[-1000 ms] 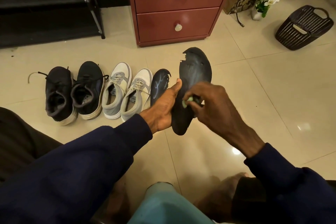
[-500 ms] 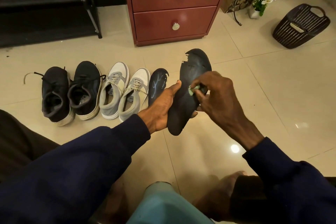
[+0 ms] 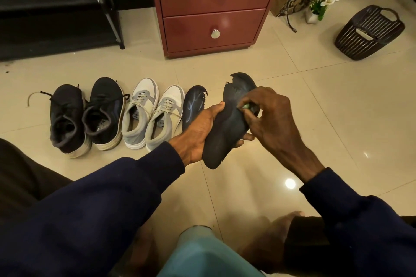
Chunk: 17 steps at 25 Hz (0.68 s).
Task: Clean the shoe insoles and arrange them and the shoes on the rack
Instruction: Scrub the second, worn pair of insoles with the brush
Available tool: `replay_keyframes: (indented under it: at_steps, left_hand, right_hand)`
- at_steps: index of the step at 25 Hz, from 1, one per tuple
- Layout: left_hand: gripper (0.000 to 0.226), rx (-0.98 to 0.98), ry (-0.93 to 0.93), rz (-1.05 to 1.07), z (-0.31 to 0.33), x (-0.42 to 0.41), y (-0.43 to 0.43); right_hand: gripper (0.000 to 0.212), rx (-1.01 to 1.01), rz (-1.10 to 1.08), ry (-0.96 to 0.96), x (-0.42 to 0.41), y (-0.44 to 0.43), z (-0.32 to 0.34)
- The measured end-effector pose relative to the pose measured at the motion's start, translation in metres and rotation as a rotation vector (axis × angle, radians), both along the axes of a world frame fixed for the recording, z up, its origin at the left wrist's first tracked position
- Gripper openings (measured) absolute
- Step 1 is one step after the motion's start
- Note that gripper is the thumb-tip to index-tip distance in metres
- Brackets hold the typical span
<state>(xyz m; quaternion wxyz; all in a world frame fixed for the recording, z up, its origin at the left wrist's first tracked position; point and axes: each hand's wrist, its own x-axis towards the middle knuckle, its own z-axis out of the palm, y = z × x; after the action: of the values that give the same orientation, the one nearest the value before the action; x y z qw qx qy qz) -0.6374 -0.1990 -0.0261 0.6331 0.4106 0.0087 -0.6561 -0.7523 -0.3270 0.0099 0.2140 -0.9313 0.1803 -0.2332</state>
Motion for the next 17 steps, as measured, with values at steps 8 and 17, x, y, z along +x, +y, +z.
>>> replay_keyframes:
  at_steps: [8, 17]
  left_hand:
    - [0.045, -0.025, 0.011, -0.025, -0.001, 0.003, 0.002]
    - [0.041, -0.025, 0.008, -0.016, 0.000, 0.003, 0.002]
  right_hand:
    - [0.020, -0.040, -0.010, -0.024, 0.002, -0.011, -0.004]
    - [0.018, -0.043, 0.012, -0.039, 0.000, -0.004, -0.008]
